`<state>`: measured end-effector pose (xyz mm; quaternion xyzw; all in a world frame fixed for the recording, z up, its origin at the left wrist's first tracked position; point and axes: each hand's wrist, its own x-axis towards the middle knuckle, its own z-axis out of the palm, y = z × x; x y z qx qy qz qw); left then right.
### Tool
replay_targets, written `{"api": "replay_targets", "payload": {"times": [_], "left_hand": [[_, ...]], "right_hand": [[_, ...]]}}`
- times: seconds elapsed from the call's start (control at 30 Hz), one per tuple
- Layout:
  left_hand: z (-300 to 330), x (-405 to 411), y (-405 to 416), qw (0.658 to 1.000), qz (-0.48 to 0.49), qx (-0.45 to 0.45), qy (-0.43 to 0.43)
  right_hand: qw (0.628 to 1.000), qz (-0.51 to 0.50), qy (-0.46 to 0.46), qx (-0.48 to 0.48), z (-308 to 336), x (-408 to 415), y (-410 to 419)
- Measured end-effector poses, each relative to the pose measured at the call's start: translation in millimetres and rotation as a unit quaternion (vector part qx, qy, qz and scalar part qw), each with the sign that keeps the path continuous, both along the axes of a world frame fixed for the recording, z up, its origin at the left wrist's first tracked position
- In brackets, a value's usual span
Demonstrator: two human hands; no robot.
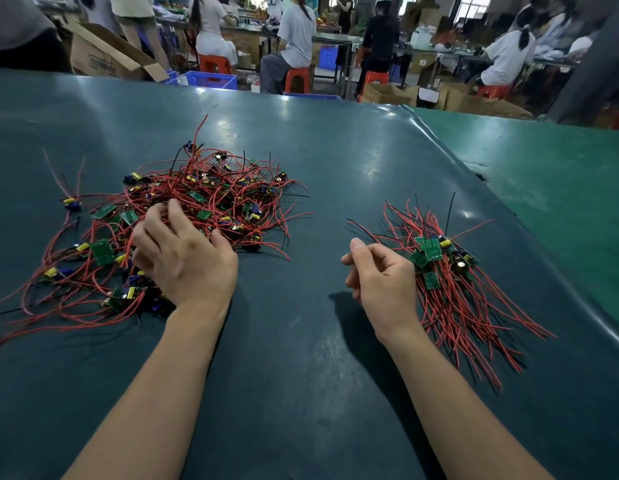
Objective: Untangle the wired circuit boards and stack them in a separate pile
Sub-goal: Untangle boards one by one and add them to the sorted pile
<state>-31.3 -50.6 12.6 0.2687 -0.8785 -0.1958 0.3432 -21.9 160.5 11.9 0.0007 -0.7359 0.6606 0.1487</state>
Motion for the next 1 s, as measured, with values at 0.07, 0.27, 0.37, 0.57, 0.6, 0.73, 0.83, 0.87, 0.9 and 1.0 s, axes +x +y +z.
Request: {"api": "replay_targets", "payload": {"times": [0.07,0.27,0.37,0.57,0.6,0.73,0.83,0.87,0.9,1.0], "left_hand": [[-2.4,-1.6,-4.5,0.998,0.001,0.009,-0.066],[-4.6,-1.6,-6.0,0.998,-0.008,0.001,-0.059],[-4.9,-3.2,-7.6,0.999,0.005,0.0,-0.039],[-6.2,-11.4,-12.2,0.995,-0.058,-0.055,-0.064],[-6.6,-12.5,-12.2,0.995,-0.057,-0.047,-0.068],[-5.3,-16.9,-10.0,0.996,-0.016,-0.018,-0.086],[-4.6,-18.7,-8.9,0.996,-0.012,-0.02,-0.08],[-5.3,-18.6,-8.1,0.998,-0.025,-0.027,-0.06],[-6.5,-18.7,-7.3,0.997,-0.042,-0.039,-0.043],[-10.6,-21.8,-5.2,0.993,-0.082,-0.074,-0.044]], "right_hand": [[1.0,0.004,-0.002,0.007,-0.4,0.3,0.0],[1.0,0.013,-0.008,0.021,-0.5,0.4,-0.1],[0.999,0.014,-0.012,0.027,-0.1,0.6,0.7],[0.999,0.018,-0.017,0.028,0.0,0.6,0.4],[0.999,0.017,-0.018,0.026,-0.4,0.6,0.7],[0.999,0.018,-0.021,0.025,-0.9,1.3,1.6],[0.999,0.02,-0.022,0.029,-1.1,2.1,1.6],[0.999,0.02,-0.021,0.03,-1.0,2.2,1.5],[0.999,0.02,-0.02,0.033,-1.0,2.3,1.6],[0.999,0.023,-0.018,0.04,-0.9,2.6,1.7]]}}
